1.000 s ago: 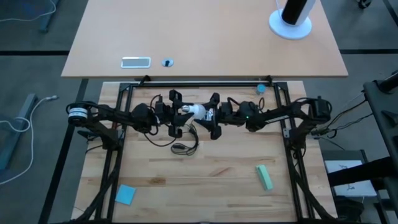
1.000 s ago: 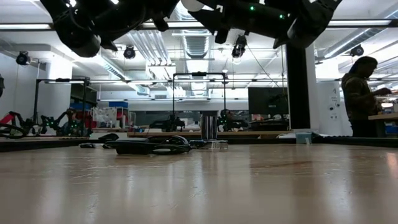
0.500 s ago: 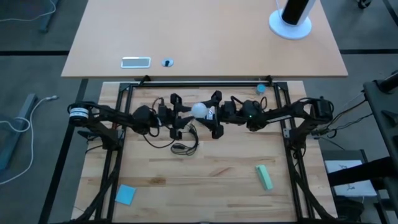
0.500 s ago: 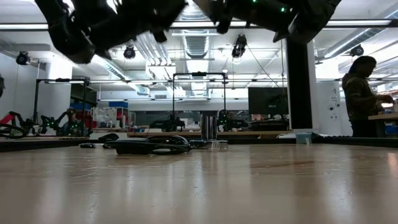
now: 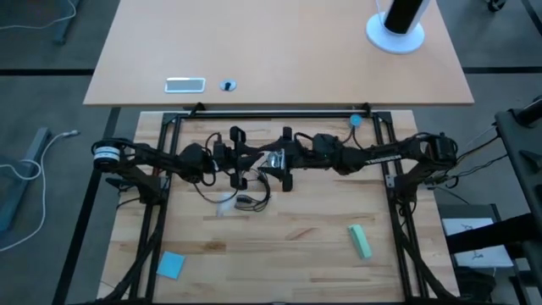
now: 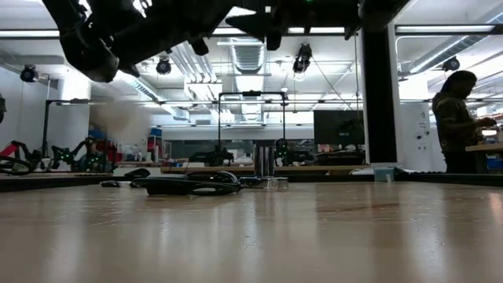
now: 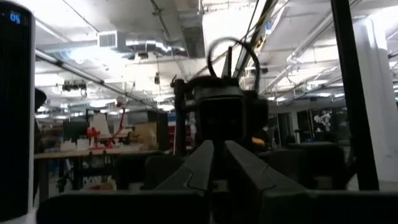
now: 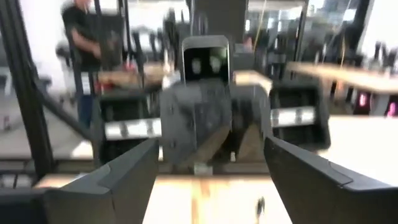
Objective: Screw lightbulb
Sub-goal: Insert the lightbulb into the lamp
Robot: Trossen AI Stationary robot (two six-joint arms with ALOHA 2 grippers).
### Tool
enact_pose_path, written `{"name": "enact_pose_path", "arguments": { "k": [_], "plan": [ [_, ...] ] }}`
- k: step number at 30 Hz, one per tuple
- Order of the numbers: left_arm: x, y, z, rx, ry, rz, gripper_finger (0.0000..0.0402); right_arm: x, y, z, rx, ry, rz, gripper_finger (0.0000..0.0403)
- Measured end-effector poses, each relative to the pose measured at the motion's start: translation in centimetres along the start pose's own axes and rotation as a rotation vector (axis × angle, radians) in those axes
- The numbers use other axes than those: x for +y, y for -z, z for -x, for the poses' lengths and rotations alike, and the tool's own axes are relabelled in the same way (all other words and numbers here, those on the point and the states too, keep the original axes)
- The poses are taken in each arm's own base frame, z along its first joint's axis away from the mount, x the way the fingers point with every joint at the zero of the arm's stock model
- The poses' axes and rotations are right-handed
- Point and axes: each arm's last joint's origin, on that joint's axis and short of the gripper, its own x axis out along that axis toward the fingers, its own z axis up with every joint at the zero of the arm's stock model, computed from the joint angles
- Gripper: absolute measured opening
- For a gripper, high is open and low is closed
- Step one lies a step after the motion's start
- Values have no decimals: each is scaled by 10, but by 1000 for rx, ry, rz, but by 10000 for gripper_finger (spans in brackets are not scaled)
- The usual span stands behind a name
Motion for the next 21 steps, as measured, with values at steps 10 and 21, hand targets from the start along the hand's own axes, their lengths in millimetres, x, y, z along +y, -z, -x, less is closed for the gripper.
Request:
{"name": "enact_pose_path", "arguments": {
  "k": [10, 21],
  "plan": [
    [-6, -9, 53, 288, -14, 144, 31, -3, 31, 9, 391, 35, -58, 248],
    [-1, -37, 98, 805, -610, 554, 20, -3, 50, 8, 419, 40, -65, 220]
  ]
}}
